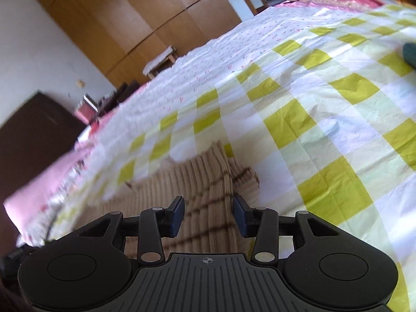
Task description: Fold small clothes
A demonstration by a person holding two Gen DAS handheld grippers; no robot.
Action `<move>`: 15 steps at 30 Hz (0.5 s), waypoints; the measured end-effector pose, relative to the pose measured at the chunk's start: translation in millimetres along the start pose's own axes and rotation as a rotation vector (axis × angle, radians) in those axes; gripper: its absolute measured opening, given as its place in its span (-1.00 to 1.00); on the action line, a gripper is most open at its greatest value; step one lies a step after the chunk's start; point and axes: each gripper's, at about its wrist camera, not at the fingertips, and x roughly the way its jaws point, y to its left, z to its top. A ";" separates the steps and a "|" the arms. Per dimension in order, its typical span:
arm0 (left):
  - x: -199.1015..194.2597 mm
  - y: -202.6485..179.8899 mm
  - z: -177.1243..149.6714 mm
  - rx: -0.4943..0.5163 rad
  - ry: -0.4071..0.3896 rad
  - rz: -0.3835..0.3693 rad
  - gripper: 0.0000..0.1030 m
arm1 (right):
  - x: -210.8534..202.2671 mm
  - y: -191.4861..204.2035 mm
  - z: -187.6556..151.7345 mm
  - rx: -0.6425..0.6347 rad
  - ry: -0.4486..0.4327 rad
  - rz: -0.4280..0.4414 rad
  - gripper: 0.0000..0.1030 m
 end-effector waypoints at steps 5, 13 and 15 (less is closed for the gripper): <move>9.0 7.1 -16.5 0.065 0.063 0.091 0.04 | 11.2 4.4 -18.9 -0.103 0.045 -0.103 -0.24; -14.2 5.0 -20.9 0.090 0.035 0.077 0.04 | -11.1 3.3 -16.7 -0.101 0.046 -0.087 -0.23; -19.6 2.1 -24.9 0.107 0.043 0.056 0.05 | -20.2 6.0 -22.4 -0.113 0.056 -0.052 -0.23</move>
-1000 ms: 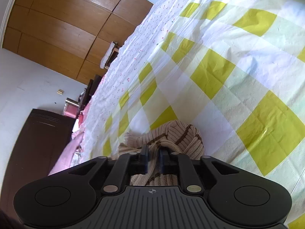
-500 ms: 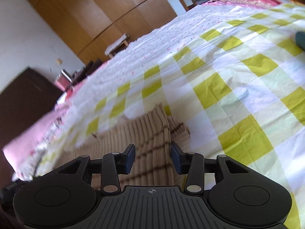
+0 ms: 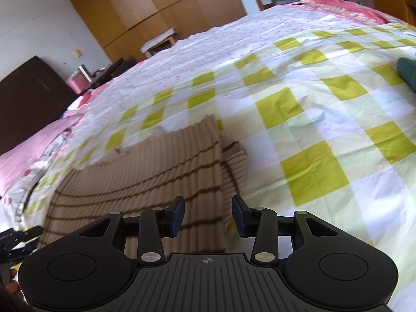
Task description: Fold small clothes
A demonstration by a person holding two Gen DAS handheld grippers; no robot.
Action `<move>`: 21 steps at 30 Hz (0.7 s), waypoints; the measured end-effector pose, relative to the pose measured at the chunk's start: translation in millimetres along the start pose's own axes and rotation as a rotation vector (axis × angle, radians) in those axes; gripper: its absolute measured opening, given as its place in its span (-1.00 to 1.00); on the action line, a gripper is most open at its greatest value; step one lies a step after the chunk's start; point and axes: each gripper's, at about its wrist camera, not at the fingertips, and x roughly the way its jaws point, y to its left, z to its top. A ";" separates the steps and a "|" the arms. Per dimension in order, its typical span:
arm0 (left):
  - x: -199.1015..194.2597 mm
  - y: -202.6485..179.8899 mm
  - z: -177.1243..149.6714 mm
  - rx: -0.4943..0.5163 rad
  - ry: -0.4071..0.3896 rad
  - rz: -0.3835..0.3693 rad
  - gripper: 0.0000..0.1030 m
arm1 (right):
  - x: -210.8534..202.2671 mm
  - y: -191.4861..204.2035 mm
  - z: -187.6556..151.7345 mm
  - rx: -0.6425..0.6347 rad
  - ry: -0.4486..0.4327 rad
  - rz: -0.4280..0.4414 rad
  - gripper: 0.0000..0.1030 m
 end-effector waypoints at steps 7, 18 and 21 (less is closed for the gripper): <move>10.9 -4.9 -24.7 0.056 0.040 0.020 0.06 | 10.7 -3.6 -26.2 0.001 0.068 0.002 -0.11; 4.3 -12.2 -43.3 0.145 0.029 0.031 -0.56 | 2.4 -6.4 -38.8 0.017 0.084 0.093 -0.66; -0.7 -9.1 -45.0 0.113 0.048 0.015 -0.59 | -5.6 -7.8 -39.8 0.006 0.092 0.098 -0.70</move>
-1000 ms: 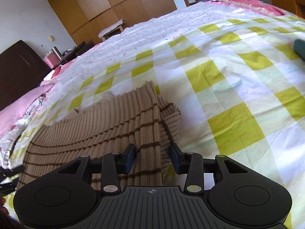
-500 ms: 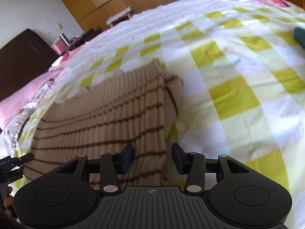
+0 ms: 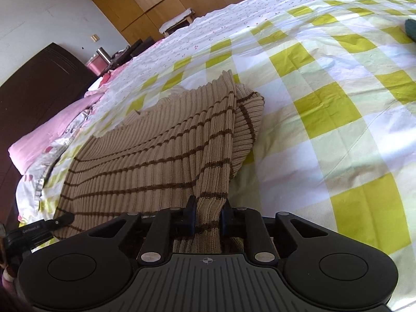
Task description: Fold small clothes
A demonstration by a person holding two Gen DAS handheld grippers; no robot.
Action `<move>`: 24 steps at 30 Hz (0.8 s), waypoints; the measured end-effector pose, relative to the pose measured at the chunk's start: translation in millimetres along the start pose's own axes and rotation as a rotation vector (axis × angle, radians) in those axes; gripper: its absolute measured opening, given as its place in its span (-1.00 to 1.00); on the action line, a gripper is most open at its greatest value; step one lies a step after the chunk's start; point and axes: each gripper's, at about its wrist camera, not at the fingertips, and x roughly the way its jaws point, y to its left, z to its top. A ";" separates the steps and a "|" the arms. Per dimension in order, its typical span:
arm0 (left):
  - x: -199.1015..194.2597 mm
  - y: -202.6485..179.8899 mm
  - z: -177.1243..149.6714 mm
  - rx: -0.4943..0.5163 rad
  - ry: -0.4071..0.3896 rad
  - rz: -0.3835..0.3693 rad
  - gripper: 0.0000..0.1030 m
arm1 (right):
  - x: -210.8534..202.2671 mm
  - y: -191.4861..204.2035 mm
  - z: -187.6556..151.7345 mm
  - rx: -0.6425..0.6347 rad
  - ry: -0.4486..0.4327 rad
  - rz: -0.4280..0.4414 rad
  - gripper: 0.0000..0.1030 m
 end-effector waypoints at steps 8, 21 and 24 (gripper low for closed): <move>-21.9 -7.2 -26.5 -0.006 0.067 -0.009 -0.62 | -23.3 -10.2 -10.4 -0.031 0.057 -0.010 -0.72; -69.8 -23.9 -73.8 0.035 0.126 0.038 -0.61 | -74.5 -25.3 -49.9 -0.048 0.126 -0.046 -0.63; -69.9 -26.7 -71.4 0.029 0.110 0.056 -0.61 | -77.8 -24.3 -53.4 -0.052 0.062 -0.070 -0.59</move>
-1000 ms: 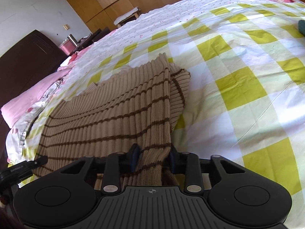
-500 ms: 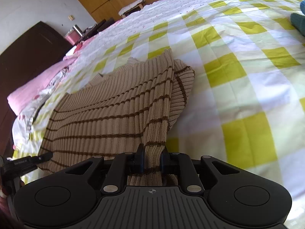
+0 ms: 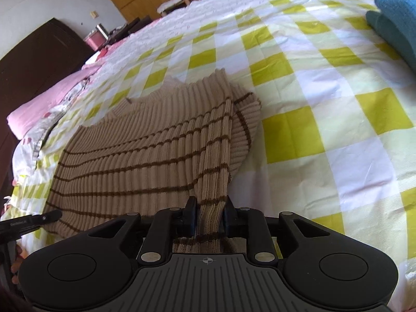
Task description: Fold small clothes
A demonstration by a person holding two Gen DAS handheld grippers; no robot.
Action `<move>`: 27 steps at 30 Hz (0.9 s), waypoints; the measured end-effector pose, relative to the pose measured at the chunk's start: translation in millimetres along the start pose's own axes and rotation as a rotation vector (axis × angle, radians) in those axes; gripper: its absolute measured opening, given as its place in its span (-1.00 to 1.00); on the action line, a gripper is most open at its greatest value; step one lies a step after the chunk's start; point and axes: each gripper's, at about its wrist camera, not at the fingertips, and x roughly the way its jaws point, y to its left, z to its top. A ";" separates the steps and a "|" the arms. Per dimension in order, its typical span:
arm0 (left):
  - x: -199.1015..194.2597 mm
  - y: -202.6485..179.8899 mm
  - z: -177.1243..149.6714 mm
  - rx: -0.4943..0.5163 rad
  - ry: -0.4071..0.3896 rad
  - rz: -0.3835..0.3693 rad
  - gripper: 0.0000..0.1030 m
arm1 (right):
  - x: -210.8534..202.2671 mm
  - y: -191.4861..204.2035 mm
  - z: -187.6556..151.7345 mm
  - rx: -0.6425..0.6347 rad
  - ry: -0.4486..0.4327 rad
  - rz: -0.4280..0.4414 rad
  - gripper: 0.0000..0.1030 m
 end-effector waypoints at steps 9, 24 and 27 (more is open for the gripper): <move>-24.3 -8.8 5.8 -0.006 -0.153 0.079 -0.61 | -29.2 -1.2 7.9 0.013 -0.277 -0.034 -0.58; 16.0 -22.1 4.9 0.078 -0.169 0.147 -0.58 | 24.1 -6.4 17.7 0.004 -0.176 -0.056 -0.83; 10.2 -18.3 4.7 0.044 -0.183 0.138 -0.59 | 23.0 2.4 15.0 -0.026 -0.187 -0.086 -0.83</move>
